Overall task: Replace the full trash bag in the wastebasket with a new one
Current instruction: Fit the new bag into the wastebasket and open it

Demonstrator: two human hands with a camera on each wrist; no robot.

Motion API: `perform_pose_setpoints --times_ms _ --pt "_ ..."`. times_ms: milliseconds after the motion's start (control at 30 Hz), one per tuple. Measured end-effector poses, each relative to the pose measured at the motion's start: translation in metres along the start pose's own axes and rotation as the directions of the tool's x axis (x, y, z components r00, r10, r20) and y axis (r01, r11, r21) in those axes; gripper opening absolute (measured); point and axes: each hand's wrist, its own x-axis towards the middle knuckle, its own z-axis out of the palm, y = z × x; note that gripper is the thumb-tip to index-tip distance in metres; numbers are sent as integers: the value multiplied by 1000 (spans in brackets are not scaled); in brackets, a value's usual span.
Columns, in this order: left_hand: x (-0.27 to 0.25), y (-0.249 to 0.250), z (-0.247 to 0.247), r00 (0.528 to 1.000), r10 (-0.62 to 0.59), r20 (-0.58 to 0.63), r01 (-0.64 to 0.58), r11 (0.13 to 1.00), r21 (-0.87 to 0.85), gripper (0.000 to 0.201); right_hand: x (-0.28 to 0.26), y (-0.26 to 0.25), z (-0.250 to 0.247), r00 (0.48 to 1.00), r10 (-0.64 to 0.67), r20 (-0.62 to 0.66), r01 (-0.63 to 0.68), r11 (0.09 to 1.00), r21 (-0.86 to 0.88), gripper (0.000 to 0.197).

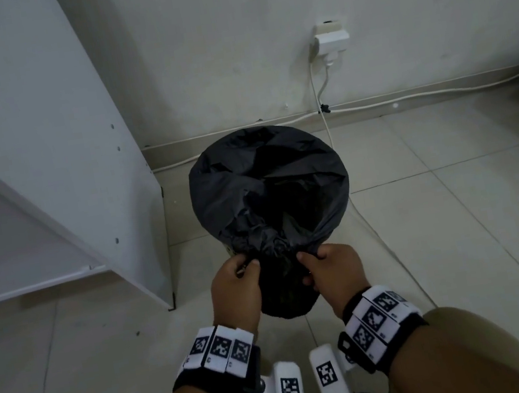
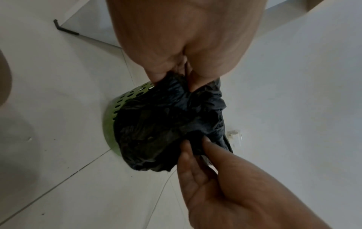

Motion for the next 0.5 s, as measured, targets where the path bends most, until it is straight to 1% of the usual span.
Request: perform_pose_setpoints --times_ms 67,133,200,267,300,333,400,467,500 --pt "-3 -4 0 999 -19 -43 18 999 -36 25 -3 -2 3 999 47 13 -48 990 132 36" --pt "-4 -8 0 996 -40 -75 33 996 -88 30 -3 -1 7 996 86 27 -90 970 227 34" --pt "-3 -12 -1 996 -40 -82 35 997 -71 29 -2 2 11 993 113 36 -118 970 214 42" --pt "-4 -13 0 999 -18 -40 17 1000 -24 19 2 12 15 991 110 70 -120 979 163 42" --pt "-6 -12 0 1000 -17 -7 17 999 -28 10 4 16 17 989 114 94 -129 978 166 40" --pt "-7 -11 1 999 -25 25 26 999 -47 7 3 14 19 984 130 119 -151 972 180 39" --pt "-7 -10 2 997 -51 60 56 995 -83 19 -3 4 20 972 160 173 -197 955 222 32" --pt "-8 -7 2 993 -72 95 82 991 -102 17 -13 -9 18 952 190 240 -254 929 270 19" --pt "-8 -5 2 990 -82 118 96 989 -116 16 -18 -15 17 943 187 277 -269 916 297 16"
